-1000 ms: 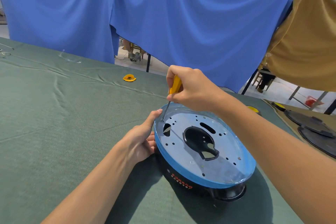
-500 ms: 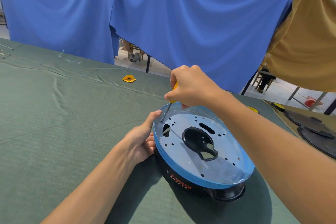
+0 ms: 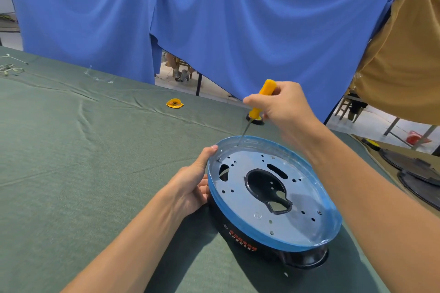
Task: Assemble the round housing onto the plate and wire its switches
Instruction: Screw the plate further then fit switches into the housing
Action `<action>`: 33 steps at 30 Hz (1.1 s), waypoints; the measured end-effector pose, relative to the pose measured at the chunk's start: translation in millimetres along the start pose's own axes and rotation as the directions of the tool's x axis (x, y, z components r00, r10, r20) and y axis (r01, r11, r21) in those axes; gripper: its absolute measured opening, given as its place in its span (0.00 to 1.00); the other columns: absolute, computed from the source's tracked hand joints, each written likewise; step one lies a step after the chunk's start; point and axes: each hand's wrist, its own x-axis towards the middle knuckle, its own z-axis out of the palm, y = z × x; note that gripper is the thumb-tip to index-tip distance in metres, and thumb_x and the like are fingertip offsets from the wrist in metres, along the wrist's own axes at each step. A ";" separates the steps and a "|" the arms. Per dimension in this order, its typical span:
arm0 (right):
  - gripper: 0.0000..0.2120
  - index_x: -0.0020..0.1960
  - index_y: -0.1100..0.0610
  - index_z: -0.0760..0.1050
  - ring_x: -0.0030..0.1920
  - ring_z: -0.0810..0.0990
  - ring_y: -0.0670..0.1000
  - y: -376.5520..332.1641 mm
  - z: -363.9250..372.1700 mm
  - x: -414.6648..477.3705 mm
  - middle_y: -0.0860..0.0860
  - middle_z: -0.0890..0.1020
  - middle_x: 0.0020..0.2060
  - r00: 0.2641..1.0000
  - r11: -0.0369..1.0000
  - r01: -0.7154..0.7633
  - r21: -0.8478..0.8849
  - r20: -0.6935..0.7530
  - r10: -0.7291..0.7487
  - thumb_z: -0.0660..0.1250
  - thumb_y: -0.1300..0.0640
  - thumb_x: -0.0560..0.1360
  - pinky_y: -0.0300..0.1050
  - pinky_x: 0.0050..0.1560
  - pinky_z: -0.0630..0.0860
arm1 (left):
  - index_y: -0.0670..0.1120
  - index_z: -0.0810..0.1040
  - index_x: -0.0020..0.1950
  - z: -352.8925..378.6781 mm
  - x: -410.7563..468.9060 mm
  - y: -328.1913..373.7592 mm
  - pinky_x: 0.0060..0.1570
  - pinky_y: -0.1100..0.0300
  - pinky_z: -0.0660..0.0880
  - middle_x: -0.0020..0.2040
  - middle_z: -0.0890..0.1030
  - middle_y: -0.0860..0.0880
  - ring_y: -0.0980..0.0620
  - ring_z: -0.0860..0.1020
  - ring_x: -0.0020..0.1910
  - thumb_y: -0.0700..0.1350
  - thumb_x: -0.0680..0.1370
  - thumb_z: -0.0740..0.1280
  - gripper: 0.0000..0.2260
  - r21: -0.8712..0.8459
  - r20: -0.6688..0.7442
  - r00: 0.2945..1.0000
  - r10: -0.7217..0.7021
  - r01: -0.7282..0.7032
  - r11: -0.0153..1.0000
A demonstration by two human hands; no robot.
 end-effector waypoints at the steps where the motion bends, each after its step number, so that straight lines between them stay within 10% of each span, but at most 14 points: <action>1: 0.14 0.34 0.59 0.67 0.36 0.70 0.55 0.5 0.5 1.2 0.56 0.64 0.33 1.000 0.994 -0.018 0.109 -0.008 0.019 0.72 0.61 0.72 0.55 0.39 0.79 | 0.41 0.78 0.47 -0.2 0.2 -0.2 0.27 0.59 0.76 0.31 0.83 0.45 0.49 0.80 0.25 0.59 0.72 0.73 0.21 -0.001 -0.001 1.000 0.001 -0.001 1.000; 3: 0.18 0.34 0.55 0.62 0.34 0.73 0.55 4.9 1.6 3.8 0.55 0.64 0.31 0.999 0.994 -0.012 0.108 0.041 0.008 0.67 0.58 0.77 0.53 0.37 0.79 | 0.41 0.78 0.46 -0.5 0.8 -0.5 0.26 0.60 0.75 0.30 0.82 0.45 0.49 0.79 0.24 0.59 0.72 0.73 0.20 -0.004 0.003 1.000 0.001 -0.001 1.000; 8: 0.08 0.39 0.50 0.77 0.34 0.74 0.45 27.8 26.9 -3.6 0.47 0.77 0.34 0.882 0.718 0.283 -0.636 0.467 0.066 0.73 0.49 0.73 0.39 0.31 0.67 | 0.42 0.77 0.44 0.1 -0.1 -0.3 0.22 0.64 0.71 0.26 0.78 0.47 0.51 0.76 0.20 0.59 0.73 0.72 0.19 0.004 0.020 1.000 0.016 -0.016 1.000; 14: 0.05 0.47 0.53 0.86 0.41 0.81 0.49 53.5 46.1 -8.0 0.50 0.85 0.40 0.898 0.835 0.159 -0.528 0.429 0.101 0.75 0.56 0.71 0.42 0.38 0.79 | 0.41 0.79 0.47 -0.2 0.5 -0.7 0.22 0.63 0.72 0.30 0.82 0.45 0.50 0.79 0.24 0.59 0.73 0.72 0.21 0.012 0.038 0.999 0.019 -0.020 1.000; 33: 0.04 0.40 0.56 0.81 0.40 0.81 0.57 51.7 52.1 -7.5 0.55 0.82 0.38 0.863 0.695 0.332 -0.637 0.503 0.049 0.74 0.56 0.71 0.59 0.42 0.80 | 0.40 0.78 0.55 -0.2 -0.3 -0.1 0.25 0.61 0.74 0.38 0.81 0.43 0.49 0.80 0.27 0.59 0.71 0.74 0.24 0.005 0.008 1.000 0.012 -0.012 1.000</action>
